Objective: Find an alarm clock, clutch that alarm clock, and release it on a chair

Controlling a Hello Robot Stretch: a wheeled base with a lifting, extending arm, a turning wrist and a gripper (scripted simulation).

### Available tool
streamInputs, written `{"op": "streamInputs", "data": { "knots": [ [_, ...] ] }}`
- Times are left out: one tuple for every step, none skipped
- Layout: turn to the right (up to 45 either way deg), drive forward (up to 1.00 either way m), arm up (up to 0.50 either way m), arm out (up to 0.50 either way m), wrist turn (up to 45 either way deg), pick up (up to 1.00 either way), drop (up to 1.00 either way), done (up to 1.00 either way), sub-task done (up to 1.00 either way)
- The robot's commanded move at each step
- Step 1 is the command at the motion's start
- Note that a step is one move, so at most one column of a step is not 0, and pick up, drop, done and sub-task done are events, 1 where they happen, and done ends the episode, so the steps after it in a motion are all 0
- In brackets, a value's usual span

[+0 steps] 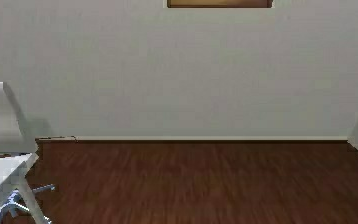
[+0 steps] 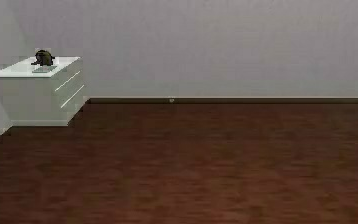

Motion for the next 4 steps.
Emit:
{"op": "streamInputs", "data": {
  "knots": [
    [45.0,0.00,0.00,0.00,0.0,0.00,0.00,0.00,0.00],
    [45.0,0.00,0.00,0.00,0.0,0.00,0.00,0.00,0.00],
    [0.0,0.25,0.00,0.00,0.0,0.00,0.00,0.00,0.00],
    [-33.0,0.00,0.00,0.00,0.0,0.00,0.00,0.00,0.00]
  ]
}}
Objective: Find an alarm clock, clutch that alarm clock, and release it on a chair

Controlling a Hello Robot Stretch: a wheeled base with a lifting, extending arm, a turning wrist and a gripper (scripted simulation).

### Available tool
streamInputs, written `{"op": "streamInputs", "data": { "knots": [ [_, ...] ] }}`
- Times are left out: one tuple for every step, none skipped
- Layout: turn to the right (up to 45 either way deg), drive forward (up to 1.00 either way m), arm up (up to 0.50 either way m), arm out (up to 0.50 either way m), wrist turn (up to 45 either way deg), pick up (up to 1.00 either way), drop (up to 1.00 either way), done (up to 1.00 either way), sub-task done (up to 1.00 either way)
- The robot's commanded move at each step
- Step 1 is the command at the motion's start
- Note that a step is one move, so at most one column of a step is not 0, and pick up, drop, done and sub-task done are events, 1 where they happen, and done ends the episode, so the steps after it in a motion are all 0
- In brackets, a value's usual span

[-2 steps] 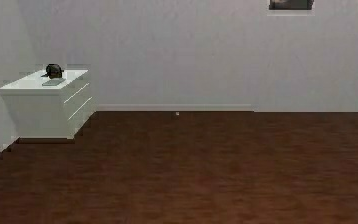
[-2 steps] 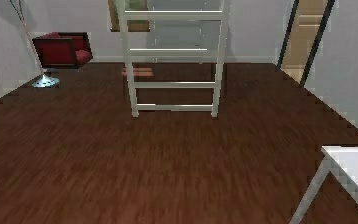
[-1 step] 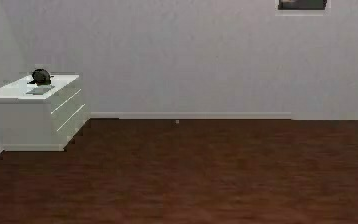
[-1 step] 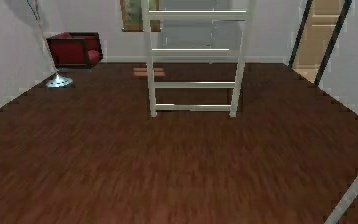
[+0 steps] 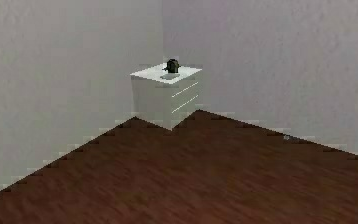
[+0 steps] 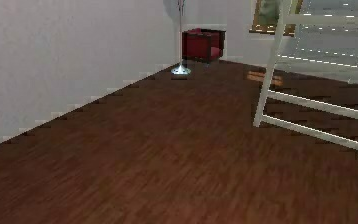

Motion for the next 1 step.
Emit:
{"op": "streamInputs", "data": {
  "knots": [
    [0.0,1.00,0.00,0.00,0.0,0.00,0.00,0.00,0.00]
  ]
}}
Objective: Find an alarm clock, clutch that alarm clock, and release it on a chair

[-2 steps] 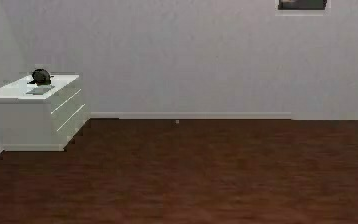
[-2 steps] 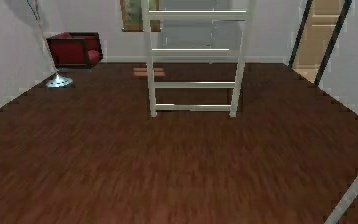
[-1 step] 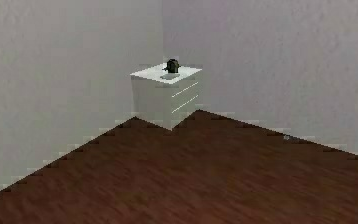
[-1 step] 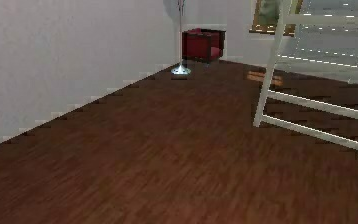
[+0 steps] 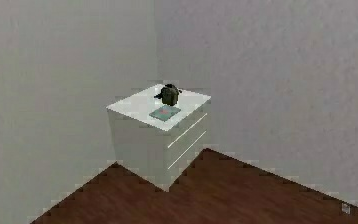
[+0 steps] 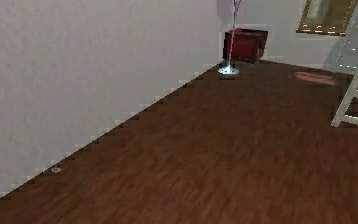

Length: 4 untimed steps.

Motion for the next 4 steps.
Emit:
{"op": "streamInputs", "data": {
  "knots": [
    [0.0,0.65,0.00,0.00,0.0,0.00,0.00,0.00,0.00],
    [-45.0,0.00,0.00,0.00,0.0,0.00,0.00,0.00,0.00],
    [-45.0,0.00,0.00,0.00,0.0,0.00,0.00,0.00,0.00],
    [45.0,0.00,0.00,0.00,0.0,0.00,0.00,0.00,0.00]
  ]
}}
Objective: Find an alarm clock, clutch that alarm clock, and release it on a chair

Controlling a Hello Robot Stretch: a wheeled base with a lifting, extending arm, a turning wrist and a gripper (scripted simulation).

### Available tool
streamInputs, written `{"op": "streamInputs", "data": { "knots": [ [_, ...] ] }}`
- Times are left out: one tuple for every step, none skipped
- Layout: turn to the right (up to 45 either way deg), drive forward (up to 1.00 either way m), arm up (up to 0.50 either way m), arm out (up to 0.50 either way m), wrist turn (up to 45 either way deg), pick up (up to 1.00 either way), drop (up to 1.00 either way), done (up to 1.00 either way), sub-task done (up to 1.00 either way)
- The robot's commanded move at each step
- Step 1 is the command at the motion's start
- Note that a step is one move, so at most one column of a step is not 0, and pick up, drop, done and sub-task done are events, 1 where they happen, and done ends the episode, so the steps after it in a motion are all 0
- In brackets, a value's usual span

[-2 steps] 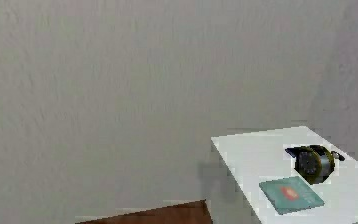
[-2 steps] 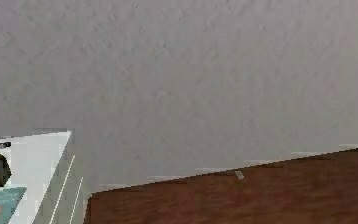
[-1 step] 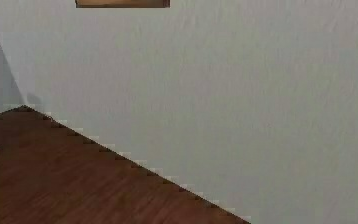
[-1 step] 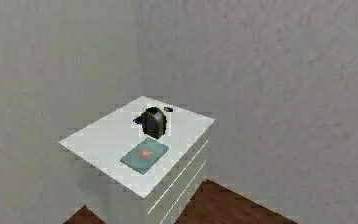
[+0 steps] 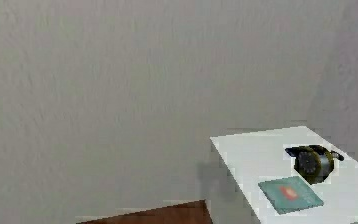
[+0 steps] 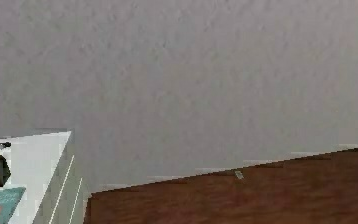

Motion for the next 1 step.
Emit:
{"op": "streamInputs", "data": {
  "knots": [
    [45.0,0.00,0.00,0.00,0.0,0.00,0.00,0.00,0.00]
  ]
}}
